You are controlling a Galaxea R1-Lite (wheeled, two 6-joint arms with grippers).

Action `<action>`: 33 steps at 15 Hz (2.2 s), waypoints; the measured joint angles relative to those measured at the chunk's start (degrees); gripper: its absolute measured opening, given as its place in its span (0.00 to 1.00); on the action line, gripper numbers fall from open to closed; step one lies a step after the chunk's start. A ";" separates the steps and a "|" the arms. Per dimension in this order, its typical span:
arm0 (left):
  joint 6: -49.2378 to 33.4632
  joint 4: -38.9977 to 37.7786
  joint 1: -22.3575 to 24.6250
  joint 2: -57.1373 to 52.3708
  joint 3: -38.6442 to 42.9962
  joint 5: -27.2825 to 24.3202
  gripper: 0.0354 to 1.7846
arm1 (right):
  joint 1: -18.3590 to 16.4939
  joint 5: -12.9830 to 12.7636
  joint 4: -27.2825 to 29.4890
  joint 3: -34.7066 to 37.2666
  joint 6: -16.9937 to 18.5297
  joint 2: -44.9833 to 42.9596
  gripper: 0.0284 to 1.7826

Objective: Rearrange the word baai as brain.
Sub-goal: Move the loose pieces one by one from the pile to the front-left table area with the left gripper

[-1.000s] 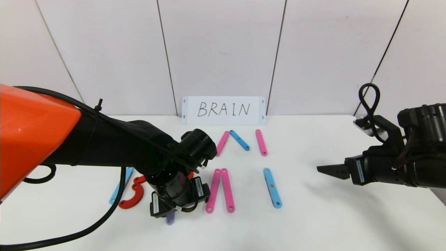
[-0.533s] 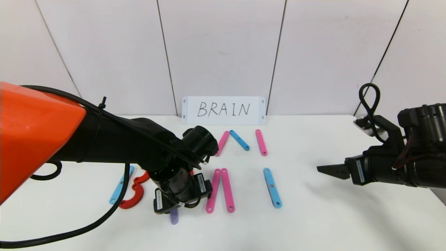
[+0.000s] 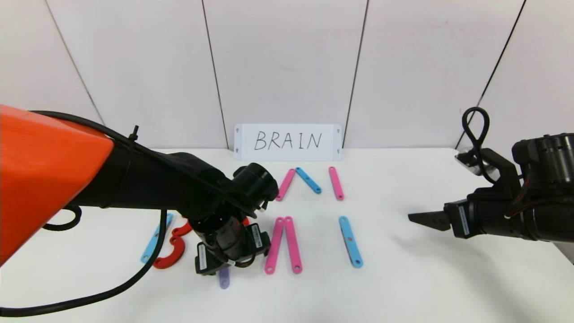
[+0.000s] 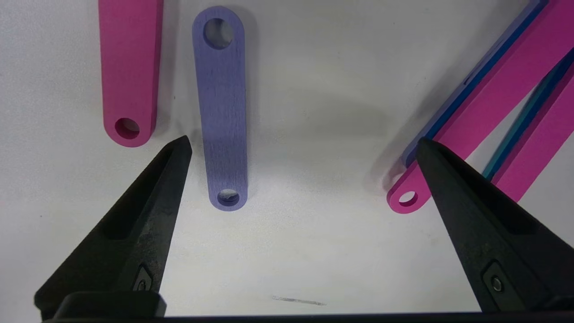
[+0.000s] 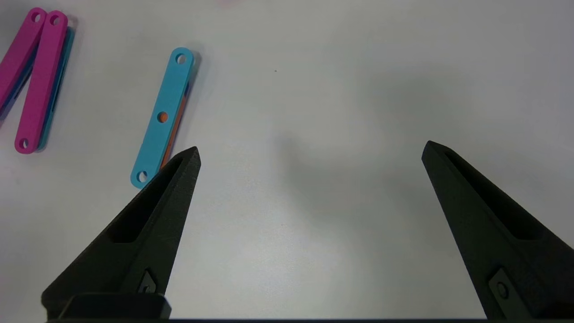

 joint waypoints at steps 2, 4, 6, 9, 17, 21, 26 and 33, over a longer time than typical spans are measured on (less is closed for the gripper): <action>0.01 -0.63 0.20 0.28 -0.45 -0.07 0.97 | 0.00 0.00 0.01 0.00 0.02 0.00 0.97; 0.12 -2.05 0.20 0.56 -0.74 -0.16 0.97 | 0.00 0.00 0.00 0.00 0.00 0.00 0.97; 0.78 -2.43 0.22 1.00 -1.38 -0.20 0.97 | 0.00 0.00 0.01 0.00 0.00 0.00 0.97; 1.08 -2.79 0.24 1.50 -1.94 -0.20 0.97 | 0.00 0.00 0.01 0.00 0.00 0.00 0.97; 2.55 -2.18 0.66 1.27 -2.90 0.02 0.97 | 0.00 0.02 0.00 0.00 0.00 0.06 0.97; 5.85 -2.15 2.54 -1.78 -2.90 -0.02 0.97 | 0.00 0.00 0.00 0.00 0.00 0.22 0.97; 12.19 -2.67 8.63 -3.80 -0.12 -0.82 0.97 | 0.09 0.00 -0.02 0.00 0.02 0.34 0.97; 19.91 -9.22 14.86 -3.41 4.07 -7.86 0.97 | 0.13 0.00 0.01 0.00 0.02 0.39 0.97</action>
